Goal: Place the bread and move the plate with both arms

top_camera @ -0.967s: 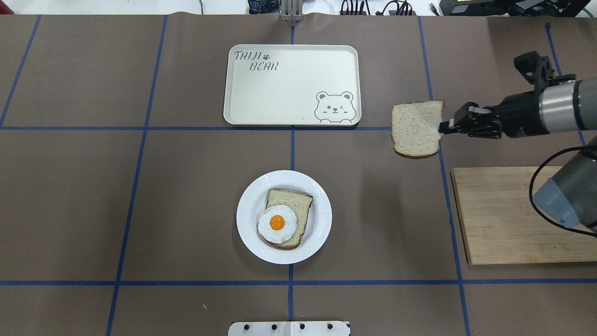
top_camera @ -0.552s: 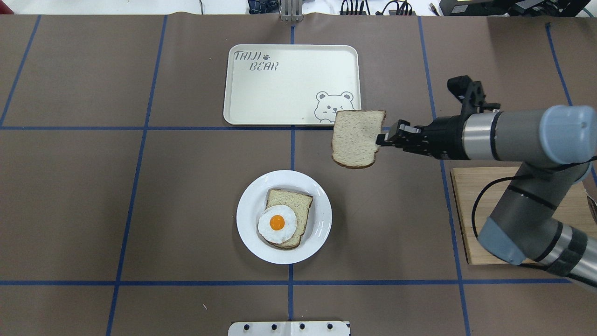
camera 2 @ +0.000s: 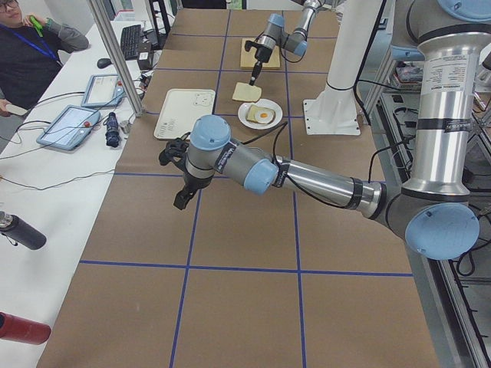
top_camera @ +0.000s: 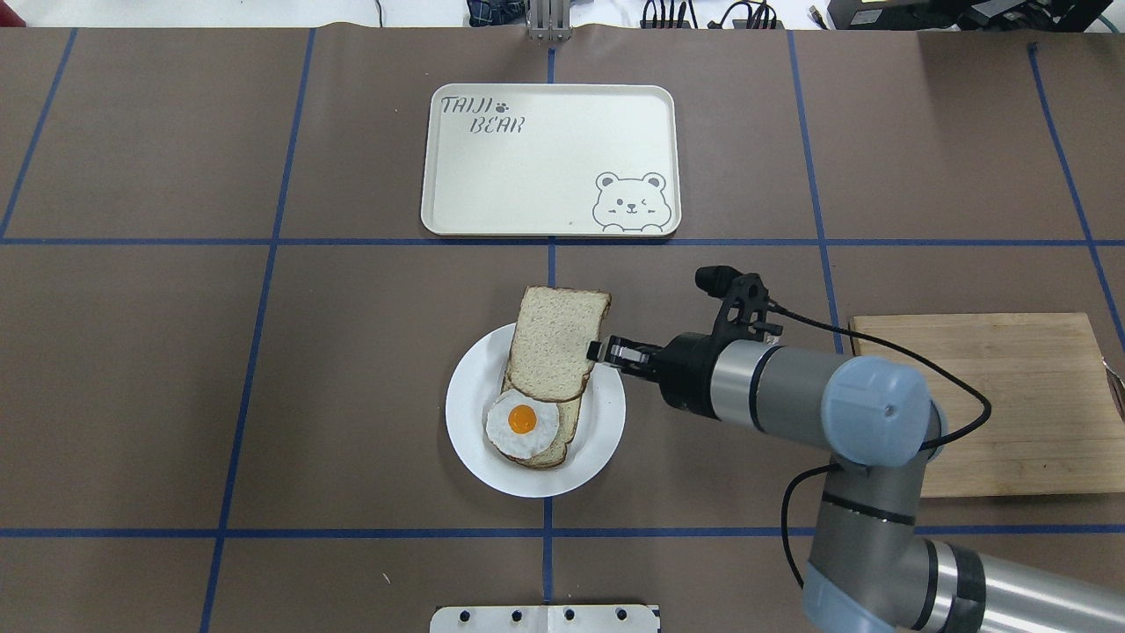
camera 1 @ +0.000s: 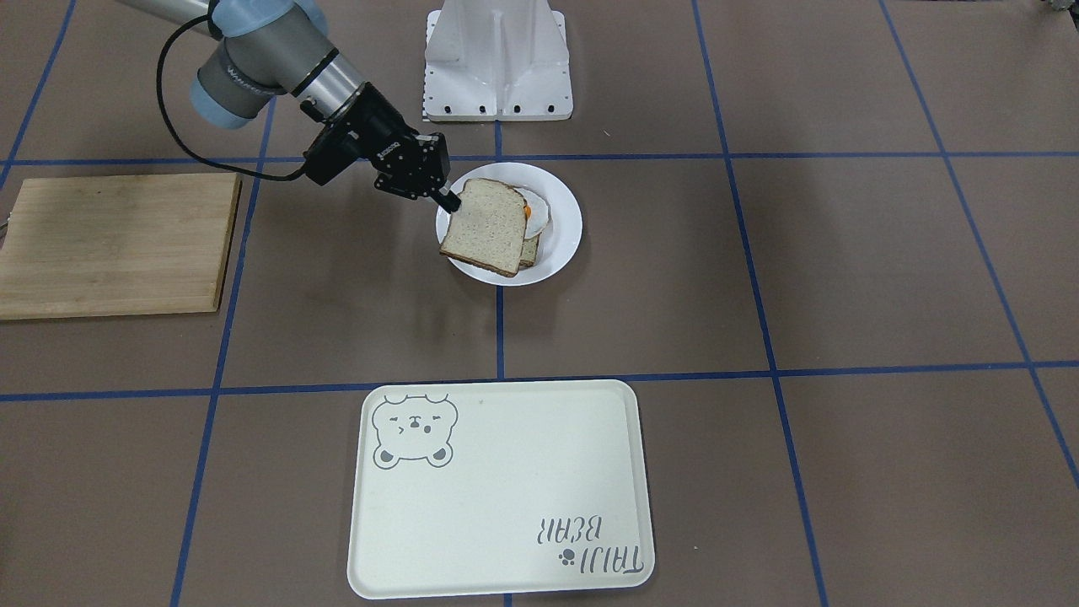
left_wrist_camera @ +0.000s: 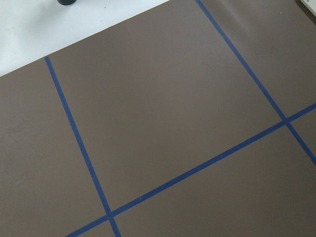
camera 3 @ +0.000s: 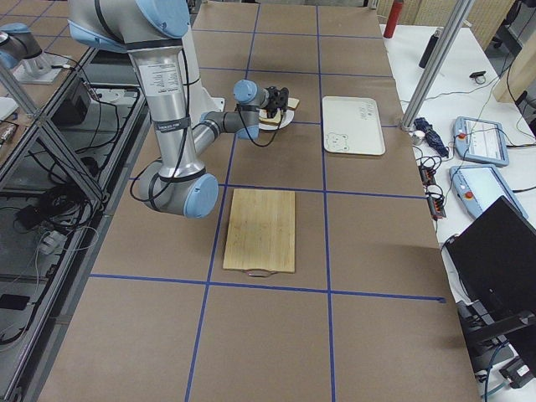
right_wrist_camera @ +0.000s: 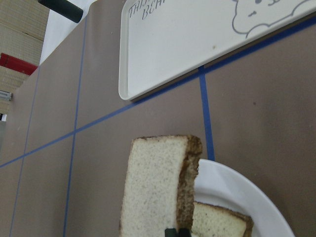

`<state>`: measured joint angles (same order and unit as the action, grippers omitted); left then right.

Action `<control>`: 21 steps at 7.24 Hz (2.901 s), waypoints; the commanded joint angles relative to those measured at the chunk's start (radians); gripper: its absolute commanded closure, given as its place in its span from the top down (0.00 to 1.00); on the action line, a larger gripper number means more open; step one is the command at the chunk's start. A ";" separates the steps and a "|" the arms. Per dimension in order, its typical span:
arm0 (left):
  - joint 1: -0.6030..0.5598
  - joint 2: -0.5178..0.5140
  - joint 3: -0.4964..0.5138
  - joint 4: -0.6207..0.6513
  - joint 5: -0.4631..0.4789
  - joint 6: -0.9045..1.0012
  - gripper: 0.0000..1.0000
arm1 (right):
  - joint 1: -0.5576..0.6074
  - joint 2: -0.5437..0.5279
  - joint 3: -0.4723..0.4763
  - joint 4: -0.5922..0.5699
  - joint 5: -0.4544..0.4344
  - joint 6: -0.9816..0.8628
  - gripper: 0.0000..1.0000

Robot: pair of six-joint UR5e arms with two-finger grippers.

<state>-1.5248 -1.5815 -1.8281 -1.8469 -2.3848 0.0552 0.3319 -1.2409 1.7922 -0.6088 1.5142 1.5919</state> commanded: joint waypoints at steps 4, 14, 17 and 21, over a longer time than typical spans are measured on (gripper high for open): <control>0.000 0.000 0.001 -0.002 0.001 0.000 0.98 | -0.123 0.026 -0.062 -0.019 -0.112 -0.017 0.00; 0.020 -0.003 -0.006 -0.077 -0.016 0.003 0.98 | 0.712 -0.066 0.018 -0.795 0.624 -0.725 1.00; 0.060 -0.026 -0.011 -0.113 -0.115 -0.146 0.98 | 0.943 -0.303 0.006 -0.911 0.639 -1.378 1.00; 0.323 -0.063 0.004 -0.460 -0.120 -0.885 0.98 | 1.222 -0.495 -0.034 -0.966 0.773 -1.733 1.00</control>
<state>-1.2885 -1.6284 -1.8298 -2.2134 -2.5066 -0.5997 1.4885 -1.6954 1.7570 -1.5520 2.2791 -0.0951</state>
